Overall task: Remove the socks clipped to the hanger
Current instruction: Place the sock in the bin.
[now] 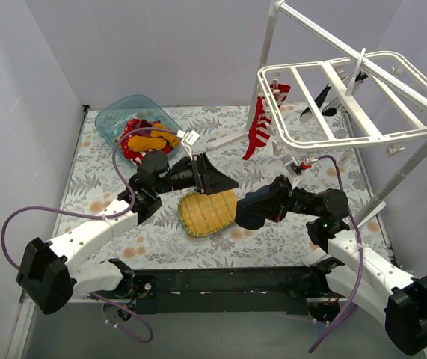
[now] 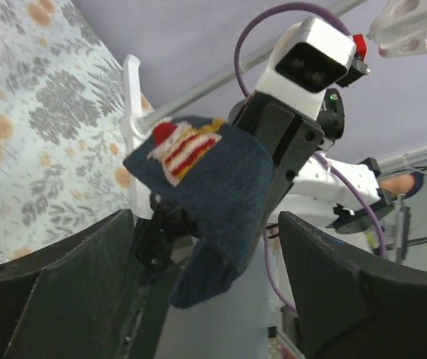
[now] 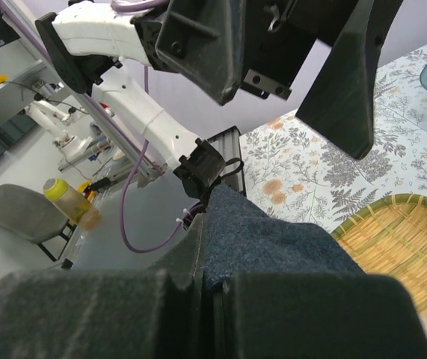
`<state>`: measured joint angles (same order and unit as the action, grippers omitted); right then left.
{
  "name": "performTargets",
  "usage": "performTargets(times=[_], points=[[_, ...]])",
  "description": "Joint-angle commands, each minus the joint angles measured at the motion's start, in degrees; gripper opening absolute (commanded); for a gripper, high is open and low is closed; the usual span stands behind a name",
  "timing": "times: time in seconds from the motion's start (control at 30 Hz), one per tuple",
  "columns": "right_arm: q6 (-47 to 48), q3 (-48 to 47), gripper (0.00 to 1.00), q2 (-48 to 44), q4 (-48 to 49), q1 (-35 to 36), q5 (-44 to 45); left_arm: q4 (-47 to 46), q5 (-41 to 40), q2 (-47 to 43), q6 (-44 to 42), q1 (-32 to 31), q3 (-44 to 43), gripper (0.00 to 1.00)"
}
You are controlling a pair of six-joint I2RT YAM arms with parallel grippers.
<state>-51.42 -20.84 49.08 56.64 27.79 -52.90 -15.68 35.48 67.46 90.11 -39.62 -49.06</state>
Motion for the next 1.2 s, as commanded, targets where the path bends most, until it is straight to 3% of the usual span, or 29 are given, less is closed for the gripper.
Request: performTargets(times=[0.0, 0.2, 0.4, 0.53, 0.8, 1.17], points=[[1.14, -1.39, 0.01, -0.39, 0.40, 0.42, -2.55, -5.30, 2.39, -4.35, 8.14, -0.29, 7.03, 0.80], [1.67, -1.75, 0.01, 1.02, 0.49, 1.65, -3.79, -25.52, 4.77, -1.73, 25.18, -0.46, 14.25, 0.80], [1.94, -2.10, 0.01, 2.51, 0.84, 3.14, -3.52, -29.93, 3.90, 3.11, 28.19, -3.27, 12.76, 0.80], [2.37, -2.10, 0.01, 3.22, 0.49, 4.37, -3.26, -33.44, 2.75, 4.96, 29.33, -4.85, 12.50, 0.75], [8.25, -2.45, 0.01, 2.78, -8.11, 5.87, -2.21, -31.17, 1.25, 4.35, 26.53, -5.74, 10.65, 0.42], [11.16, -2.80, 0.01, 1.98, -13.92, 6.22, -0.18, -21.86, -0.41, 3.47, 19.59, -7.67, 6.96, 0.14]])
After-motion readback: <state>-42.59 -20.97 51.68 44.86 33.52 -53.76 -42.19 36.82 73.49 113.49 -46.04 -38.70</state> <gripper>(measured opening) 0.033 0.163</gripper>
